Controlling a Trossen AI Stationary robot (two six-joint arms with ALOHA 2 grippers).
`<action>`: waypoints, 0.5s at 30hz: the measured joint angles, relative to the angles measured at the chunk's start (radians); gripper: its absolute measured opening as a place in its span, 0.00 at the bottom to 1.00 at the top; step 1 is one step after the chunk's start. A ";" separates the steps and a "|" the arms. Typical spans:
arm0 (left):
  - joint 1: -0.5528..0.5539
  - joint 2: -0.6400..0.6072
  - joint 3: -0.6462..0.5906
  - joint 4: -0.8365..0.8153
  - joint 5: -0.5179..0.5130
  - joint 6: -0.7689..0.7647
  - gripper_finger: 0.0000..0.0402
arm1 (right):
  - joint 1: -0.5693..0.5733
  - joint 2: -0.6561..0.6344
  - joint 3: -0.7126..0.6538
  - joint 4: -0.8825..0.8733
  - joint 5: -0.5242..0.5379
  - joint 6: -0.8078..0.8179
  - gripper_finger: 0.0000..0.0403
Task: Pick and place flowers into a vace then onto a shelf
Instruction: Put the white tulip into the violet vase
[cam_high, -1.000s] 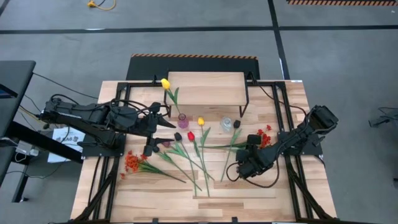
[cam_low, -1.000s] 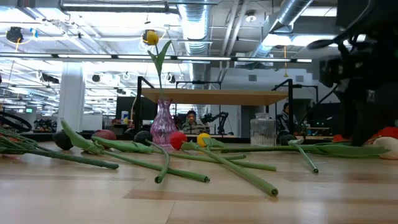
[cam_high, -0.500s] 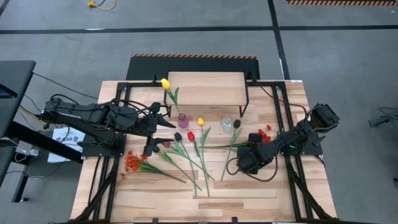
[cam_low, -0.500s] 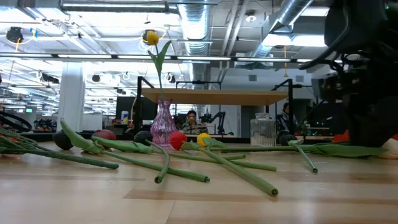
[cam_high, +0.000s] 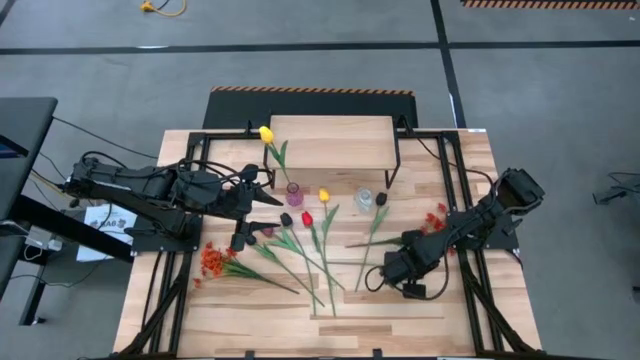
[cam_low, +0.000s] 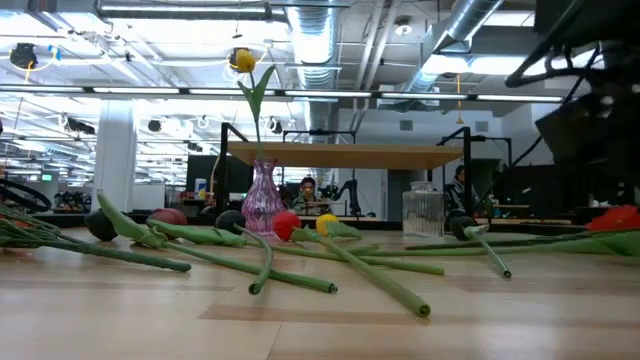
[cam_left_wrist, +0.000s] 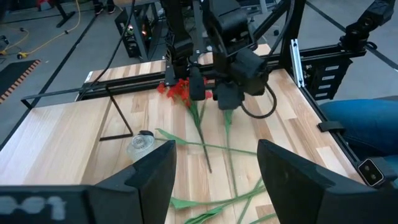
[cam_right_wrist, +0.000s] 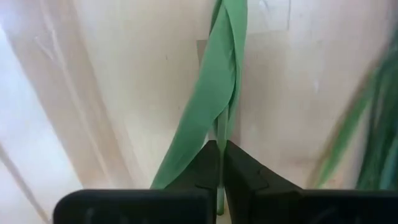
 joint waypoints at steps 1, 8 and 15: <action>0.000 0.000 0.000 0.000 0.000 0.000 0.53 | 0.008 0.000 0.012 -0.012 -0.002 -0.001 0.01; 0.000 0.000 0.000 0.000 0.000 0.000 0.53 | 0.066 0.000 0.119 -0.171 0.043 0.020 0.01; 0.000 0.000 0.000 0.000 0.000 0.000 0.53 | 0.124 -0.002 0.228 -0.447 0.105 0.057 0.01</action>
